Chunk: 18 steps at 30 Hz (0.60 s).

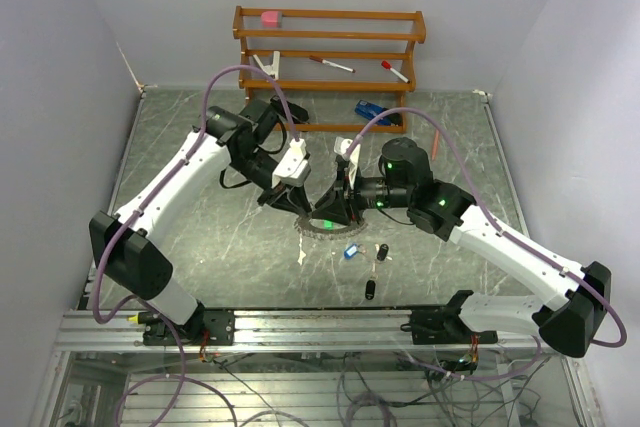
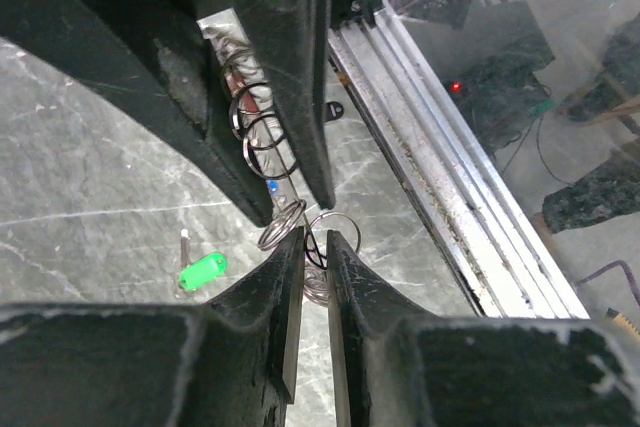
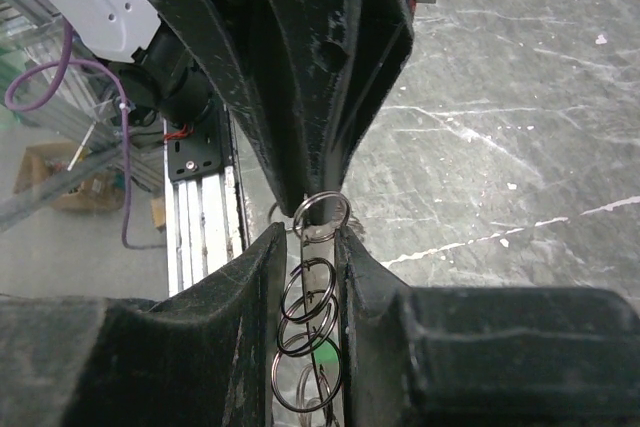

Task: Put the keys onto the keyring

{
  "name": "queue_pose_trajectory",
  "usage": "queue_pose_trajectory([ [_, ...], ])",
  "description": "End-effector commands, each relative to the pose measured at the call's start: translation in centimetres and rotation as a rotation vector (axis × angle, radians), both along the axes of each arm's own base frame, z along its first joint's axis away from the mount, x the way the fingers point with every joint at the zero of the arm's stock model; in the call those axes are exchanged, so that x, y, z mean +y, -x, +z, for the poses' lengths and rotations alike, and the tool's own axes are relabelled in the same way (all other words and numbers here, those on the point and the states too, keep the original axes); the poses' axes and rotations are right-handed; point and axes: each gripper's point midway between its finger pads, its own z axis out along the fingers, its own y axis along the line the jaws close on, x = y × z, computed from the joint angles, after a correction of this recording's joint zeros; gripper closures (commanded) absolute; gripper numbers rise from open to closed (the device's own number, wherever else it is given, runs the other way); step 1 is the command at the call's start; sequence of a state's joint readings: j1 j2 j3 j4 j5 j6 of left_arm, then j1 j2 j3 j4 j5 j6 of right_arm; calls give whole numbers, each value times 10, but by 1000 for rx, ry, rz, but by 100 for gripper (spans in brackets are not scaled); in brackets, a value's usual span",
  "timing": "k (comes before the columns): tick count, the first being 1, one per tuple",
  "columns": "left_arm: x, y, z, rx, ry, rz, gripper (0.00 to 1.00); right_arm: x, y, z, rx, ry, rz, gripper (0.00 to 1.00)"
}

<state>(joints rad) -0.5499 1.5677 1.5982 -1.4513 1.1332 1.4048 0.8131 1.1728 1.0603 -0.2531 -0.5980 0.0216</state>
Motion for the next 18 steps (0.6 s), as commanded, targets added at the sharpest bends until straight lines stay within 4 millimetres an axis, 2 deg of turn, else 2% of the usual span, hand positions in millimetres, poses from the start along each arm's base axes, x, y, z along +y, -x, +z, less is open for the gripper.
queue_pose_trajectory([
  [1,-4,-19,5,-92,-23,59,75,-1,2,29,-59,-67,1,100],
  [6,-7,-35,9,-166,6,165,72,-2,3,34,-67,-75,3,100],
  [18,-10,-28,10,-138,28,126,67,-3,4,35,-65,-78,3,100],
])
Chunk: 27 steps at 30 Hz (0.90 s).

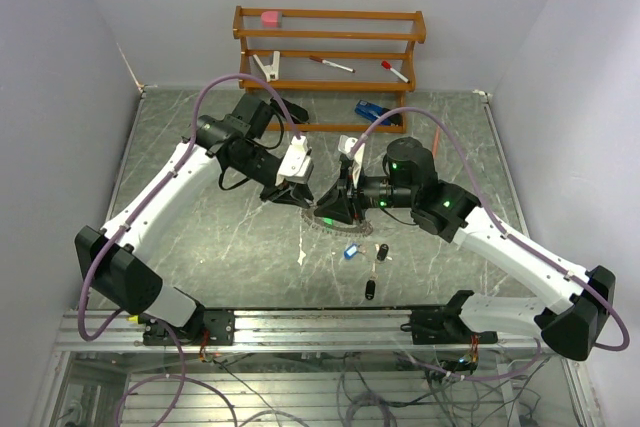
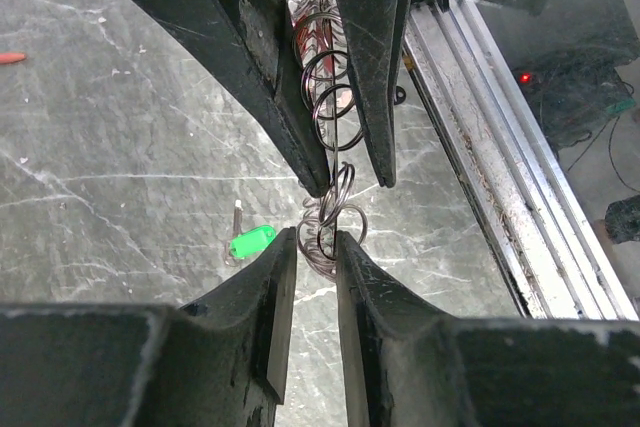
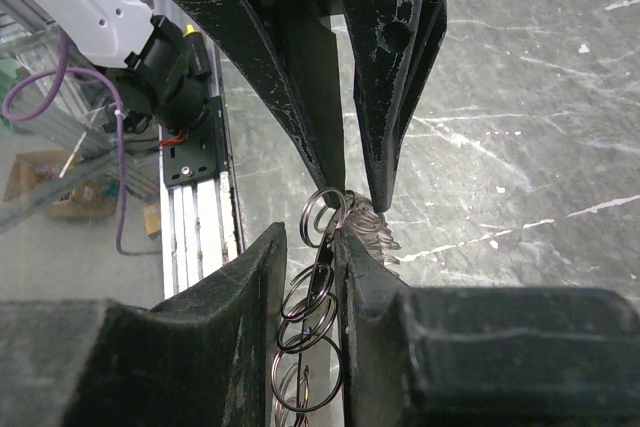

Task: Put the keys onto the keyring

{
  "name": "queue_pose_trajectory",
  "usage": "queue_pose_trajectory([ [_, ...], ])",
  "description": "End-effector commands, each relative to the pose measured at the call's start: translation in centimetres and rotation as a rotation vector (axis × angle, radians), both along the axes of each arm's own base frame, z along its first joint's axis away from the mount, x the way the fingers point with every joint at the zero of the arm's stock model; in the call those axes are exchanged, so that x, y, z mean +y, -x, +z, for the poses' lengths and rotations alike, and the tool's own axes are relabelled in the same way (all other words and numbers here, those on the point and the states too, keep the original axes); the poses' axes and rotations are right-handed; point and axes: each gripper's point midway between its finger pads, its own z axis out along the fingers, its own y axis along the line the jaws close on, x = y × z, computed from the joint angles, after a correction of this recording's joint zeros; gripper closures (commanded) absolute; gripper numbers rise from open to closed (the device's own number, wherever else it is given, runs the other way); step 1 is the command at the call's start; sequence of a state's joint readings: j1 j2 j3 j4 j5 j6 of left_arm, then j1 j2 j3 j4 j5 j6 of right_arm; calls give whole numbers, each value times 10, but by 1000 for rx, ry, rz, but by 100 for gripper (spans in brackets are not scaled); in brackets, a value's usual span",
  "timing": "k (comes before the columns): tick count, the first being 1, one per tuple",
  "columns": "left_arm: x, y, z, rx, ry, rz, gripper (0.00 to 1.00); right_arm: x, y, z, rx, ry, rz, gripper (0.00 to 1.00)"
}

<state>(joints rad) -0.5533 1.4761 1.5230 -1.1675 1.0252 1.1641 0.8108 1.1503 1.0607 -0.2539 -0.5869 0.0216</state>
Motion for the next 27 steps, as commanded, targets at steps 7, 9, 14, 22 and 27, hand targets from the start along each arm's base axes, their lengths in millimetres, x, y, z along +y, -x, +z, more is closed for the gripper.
queue_pose_trajectory([
  [7,-8,7,19,-17,81,-39,65,3,3,26,-44,-63,20,100],
  [9,-7,12,22,-8,95,-57,64,2,2,27,-47,-64,15,100],
  [14,-9,20,27,21,126,-80,64,2,2,25,-44,-67,11,100],
  [22,-9,19,20,44,120,-75,93,1,2,27,-46,-67,7,100],
  [27,-7,18,20,25,105,-62,93,0,1,27,-53,-66,2,100],
])
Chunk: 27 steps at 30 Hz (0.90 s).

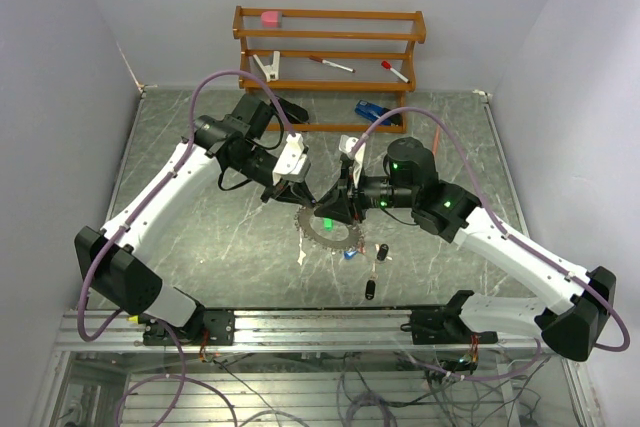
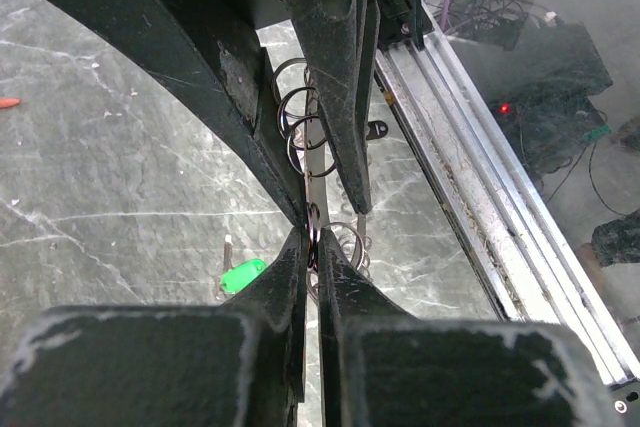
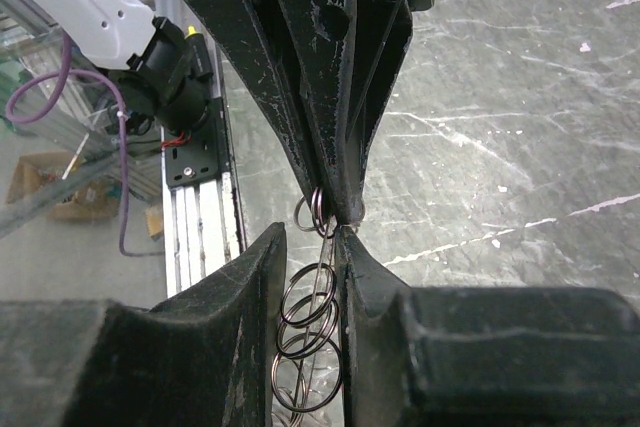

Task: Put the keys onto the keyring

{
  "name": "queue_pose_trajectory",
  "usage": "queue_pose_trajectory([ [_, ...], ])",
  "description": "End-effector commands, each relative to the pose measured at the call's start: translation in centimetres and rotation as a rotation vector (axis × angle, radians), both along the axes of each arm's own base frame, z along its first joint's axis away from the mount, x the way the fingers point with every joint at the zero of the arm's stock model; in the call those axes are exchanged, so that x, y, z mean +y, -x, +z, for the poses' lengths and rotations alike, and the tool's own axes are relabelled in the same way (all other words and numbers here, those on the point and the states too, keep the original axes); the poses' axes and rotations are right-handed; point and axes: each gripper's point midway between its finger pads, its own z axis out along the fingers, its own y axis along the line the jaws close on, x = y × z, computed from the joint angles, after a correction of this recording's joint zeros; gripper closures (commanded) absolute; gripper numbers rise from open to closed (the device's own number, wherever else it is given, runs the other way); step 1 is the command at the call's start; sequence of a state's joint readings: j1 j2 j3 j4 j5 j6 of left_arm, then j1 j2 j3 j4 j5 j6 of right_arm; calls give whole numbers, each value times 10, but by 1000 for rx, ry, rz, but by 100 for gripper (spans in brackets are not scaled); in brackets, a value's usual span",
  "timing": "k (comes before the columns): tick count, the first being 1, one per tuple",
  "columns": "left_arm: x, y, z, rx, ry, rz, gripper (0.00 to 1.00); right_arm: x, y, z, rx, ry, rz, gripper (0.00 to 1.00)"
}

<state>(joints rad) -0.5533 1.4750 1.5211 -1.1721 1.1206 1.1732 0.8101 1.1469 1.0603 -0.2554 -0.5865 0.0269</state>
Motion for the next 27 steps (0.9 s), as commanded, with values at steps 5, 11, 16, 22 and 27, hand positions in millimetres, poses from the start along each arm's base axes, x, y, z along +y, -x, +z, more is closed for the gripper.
queue_pose_trajectory([
  [5,1,5,12,-43,24,-5,93,-4,0,31,-73,-65,-22,99],
  [11,4,5,12,-62,15,5,93,-27,-13,43,-133,-35,-157,72],
  [16,10,10,11,-79,34,-20,93,-49,-28,65,-174,-52,-304,64],
  [22,14,15,14,-109,48,-45,93,-61,-39,66,-123,-73,-384,57],
  [27,23,15,16,-142,21,-33,93,-85,-71,34,-29,7,-557,58],
])
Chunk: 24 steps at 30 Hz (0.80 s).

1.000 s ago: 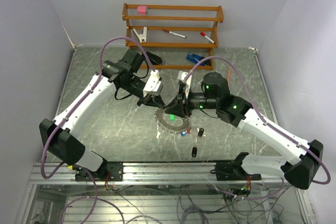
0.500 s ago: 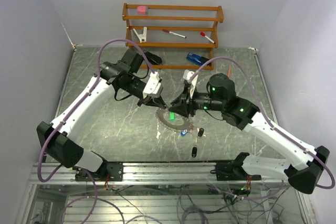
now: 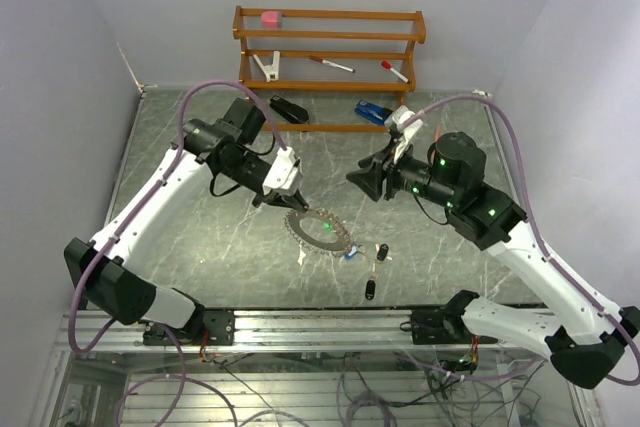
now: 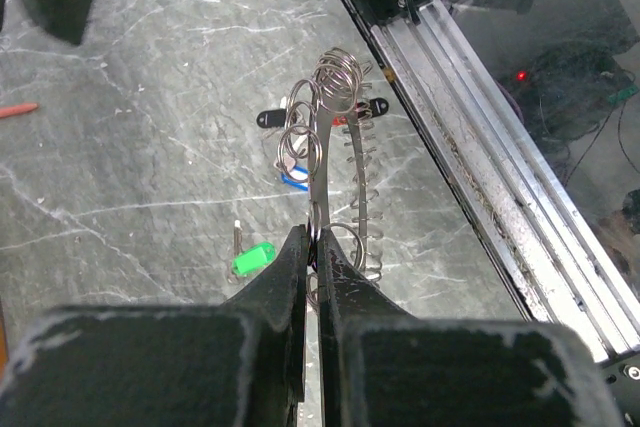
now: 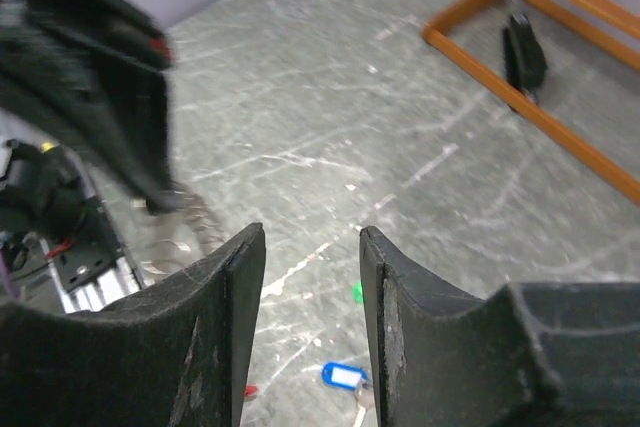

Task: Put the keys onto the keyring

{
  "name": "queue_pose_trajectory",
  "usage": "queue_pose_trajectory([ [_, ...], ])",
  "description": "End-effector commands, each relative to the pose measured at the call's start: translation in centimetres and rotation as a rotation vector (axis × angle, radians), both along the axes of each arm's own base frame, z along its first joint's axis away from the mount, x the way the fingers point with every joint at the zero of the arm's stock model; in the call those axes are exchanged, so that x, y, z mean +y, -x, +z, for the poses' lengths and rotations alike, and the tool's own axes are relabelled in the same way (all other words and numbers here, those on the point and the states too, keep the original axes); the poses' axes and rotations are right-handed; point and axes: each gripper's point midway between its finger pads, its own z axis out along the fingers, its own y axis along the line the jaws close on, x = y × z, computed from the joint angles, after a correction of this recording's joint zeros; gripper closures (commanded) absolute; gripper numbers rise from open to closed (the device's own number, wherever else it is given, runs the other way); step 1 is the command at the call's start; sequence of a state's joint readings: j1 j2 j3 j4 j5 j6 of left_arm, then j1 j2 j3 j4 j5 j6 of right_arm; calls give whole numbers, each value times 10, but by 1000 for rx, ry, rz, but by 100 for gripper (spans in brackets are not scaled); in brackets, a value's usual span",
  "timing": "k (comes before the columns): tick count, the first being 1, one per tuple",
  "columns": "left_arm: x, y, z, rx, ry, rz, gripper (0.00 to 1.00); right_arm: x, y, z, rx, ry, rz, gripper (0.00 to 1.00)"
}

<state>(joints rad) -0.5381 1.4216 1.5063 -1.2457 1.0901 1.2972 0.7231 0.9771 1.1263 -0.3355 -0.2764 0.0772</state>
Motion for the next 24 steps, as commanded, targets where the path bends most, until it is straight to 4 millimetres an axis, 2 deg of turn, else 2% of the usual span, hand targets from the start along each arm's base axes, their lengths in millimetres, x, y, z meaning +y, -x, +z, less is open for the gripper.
queue_pose_trajectory([
  [1,11,6,15,-62,21,-3,93,-27,-33,-40,143,58,-184,58],
  [4,27,-6,19,-82,27,57,93,-32,-41,-93,329,124,-166,58],
  [7,48,-23,23,-66,67,141,93,-18,-37,-148,507,172,-106,59],
  [12,70,-33,22,-38,139,225,93,2,-30,-204,651,208,-76,59],
  [15,73,-30,21,-8,177,232,93,12,-30,-226,664,289,-85,59],
  [18,73,-25,20,18,199,218,93,27,-32,-236,608,324,-41,58],
  [24,72,-23,16,49,207,219,93,29,-45,-256,477,358,0,57],
])
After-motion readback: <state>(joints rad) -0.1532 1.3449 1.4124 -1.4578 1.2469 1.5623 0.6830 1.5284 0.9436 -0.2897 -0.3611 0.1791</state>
